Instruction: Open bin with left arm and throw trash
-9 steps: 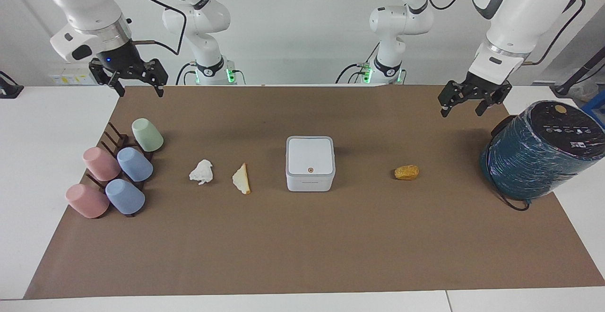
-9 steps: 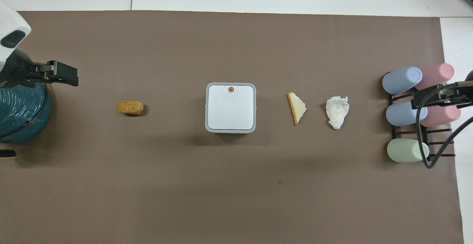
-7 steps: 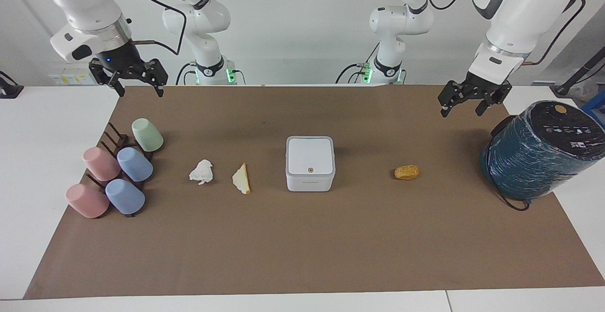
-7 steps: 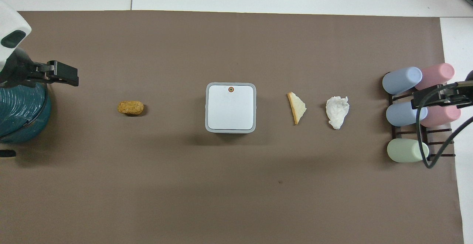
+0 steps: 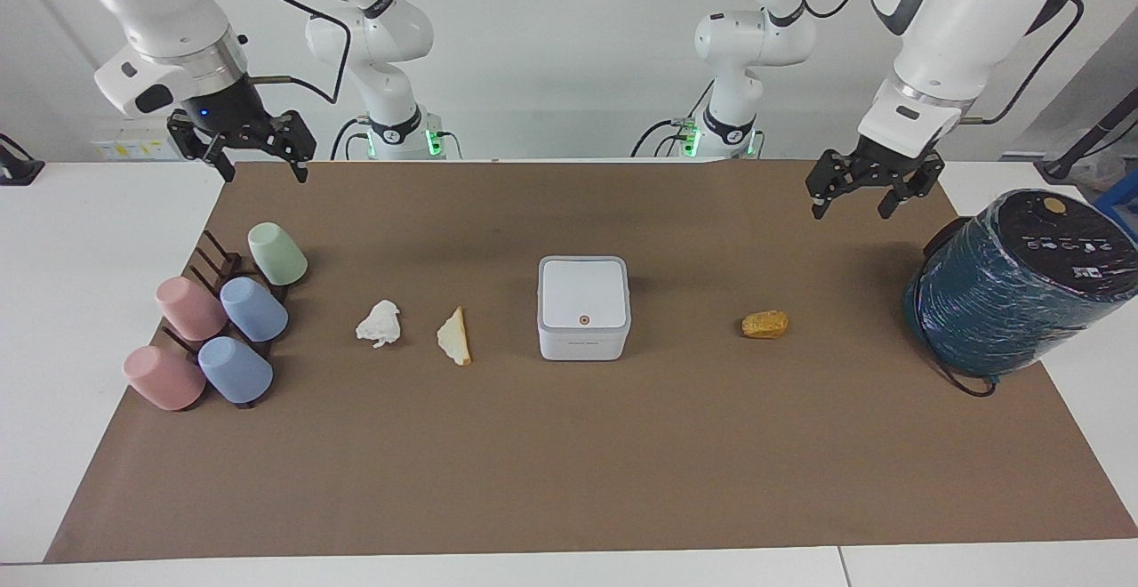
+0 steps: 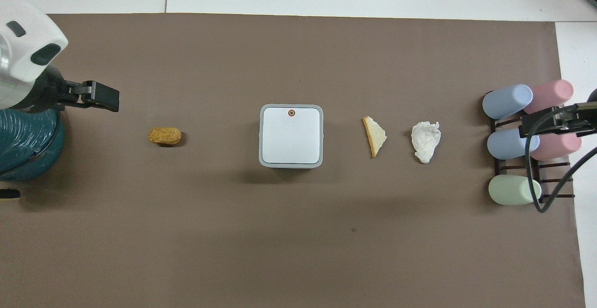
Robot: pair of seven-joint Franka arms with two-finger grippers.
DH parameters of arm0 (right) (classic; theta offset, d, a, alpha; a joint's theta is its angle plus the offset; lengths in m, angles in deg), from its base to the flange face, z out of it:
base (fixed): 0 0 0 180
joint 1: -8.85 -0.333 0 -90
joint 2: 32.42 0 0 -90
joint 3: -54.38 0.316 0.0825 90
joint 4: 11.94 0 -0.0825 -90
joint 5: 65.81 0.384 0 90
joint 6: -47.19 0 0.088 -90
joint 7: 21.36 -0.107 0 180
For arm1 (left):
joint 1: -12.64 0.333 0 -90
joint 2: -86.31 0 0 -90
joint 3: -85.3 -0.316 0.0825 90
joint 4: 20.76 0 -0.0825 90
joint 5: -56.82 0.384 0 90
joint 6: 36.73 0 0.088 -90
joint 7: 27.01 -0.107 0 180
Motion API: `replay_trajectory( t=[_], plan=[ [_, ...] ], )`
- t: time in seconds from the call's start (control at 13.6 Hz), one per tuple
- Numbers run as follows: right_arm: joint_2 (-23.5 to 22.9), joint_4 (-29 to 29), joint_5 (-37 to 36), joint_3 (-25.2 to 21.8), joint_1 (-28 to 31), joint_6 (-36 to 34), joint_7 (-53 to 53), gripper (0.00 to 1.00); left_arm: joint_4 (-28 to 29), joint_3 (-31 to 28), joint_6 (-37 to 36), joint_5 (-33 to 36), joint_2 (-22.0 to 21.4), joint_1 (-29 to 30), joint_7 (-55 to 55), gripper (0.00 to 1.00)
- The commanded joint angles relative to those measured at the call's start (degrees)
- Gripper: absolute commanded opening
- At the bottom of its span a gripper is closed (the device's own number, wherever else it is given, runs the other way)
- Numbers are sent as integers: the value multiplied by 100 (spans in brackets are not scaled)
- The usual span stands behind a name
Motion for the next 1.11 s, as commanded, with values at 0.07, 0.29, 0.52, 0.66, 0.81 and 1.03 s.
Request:
replay_trajectory(
  t=[0.07, 0.29, 0.52, 0.66, 0.81, 1.03],
  plan=[
    [245, -401, 108, 0, 15, 96, 33, 100, 361, -46, 197, -19, -235, -671, 146, 100],
    [447, -989, 116, 9, 50, 815, 77, 100, 974, -45, 994, -37, -480, -1207, 637, 100],
    [544, -1789, 361, 0, 67, 1799, 505, 100, 1407, -45, 1567, -571, -587, -1463, 1306, 65],
    [282, -1932, 494, 0, 76, 2073, 1032, 100, 1678, -45, 1821, -678, -578, -1787, 1438, 34],
    [-131, -1941, 625, 0, 67, 2433, 1665, 100, 1820, -45, 2480, -678, -386, -2078, 2199, 13],
    [-772, -1941, 898, 0, 32, 2881, 2683, 100, 1812, -45, 3342, -722, 36, -2368, 2949, 0]
  ],
)
